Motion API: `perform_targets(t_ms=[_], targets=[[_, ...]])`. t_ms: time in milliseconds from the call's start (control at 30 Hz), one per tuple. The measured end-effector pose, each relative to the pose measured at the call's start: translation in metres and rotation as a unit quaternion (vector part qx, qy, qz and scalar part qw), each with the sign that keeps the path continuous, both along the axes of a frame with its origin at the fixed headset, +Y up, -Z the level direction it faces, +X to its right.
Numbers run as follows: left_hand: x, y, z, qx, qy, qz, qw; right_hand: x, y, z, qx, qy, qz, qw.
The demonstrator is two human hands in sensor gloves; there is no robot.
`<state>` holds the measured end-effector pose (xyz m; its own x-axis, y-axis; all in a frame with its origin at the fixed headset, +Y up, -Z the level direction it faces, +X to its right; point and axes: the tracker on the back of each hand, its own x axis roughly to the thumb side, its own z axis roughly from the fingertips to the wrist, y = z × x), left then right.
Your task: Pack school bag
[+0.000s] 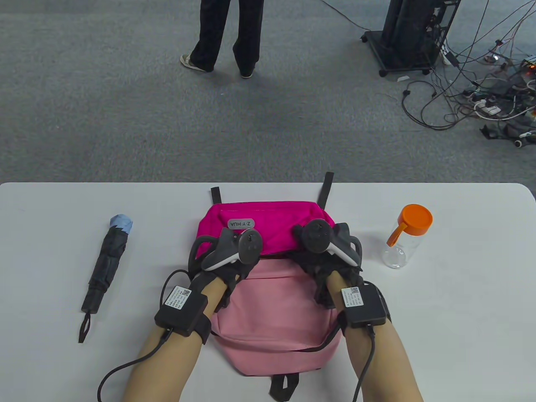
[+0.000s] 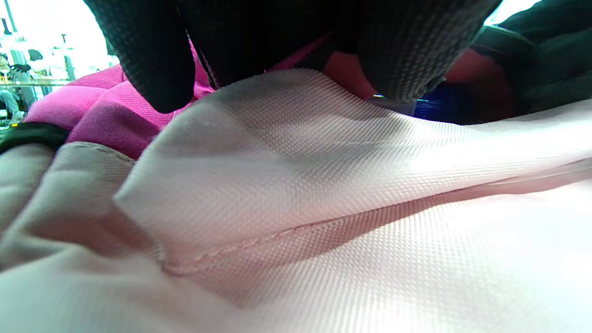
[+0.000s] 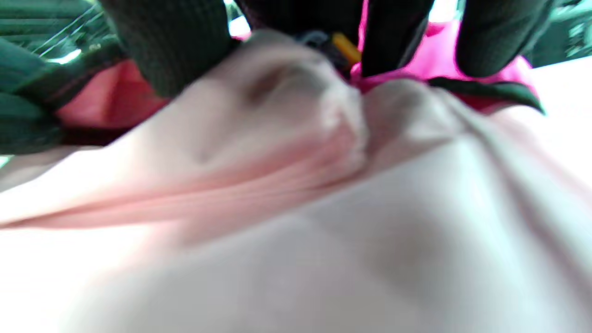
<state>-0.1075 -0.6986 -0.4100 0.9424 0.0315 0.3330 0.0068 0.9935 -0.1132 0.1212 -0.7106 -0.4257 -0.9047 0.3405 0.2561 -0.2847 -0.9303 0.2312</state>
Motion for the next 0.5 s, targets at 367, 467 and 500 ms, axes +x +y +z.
perform_targets(t_ms=[367,467,500], targets=[[0.006,-0.01,0.003,-0.011,-0.002,-0.043,0.999,0.001,-0.004,0.018,0.099,0.025,0.123,0.987],[0.003,-0.01,0.004,-0.018,0.002,-0.035,0.999,-0.001,0.001,0.019,0.126,0.003,0.131,0.983],[0.002,-0.01,0.004,-0.02,0.003,-0.03,0.999,-0.001,0.003,0.019,0.123,-0.002,0.139,0.983]])
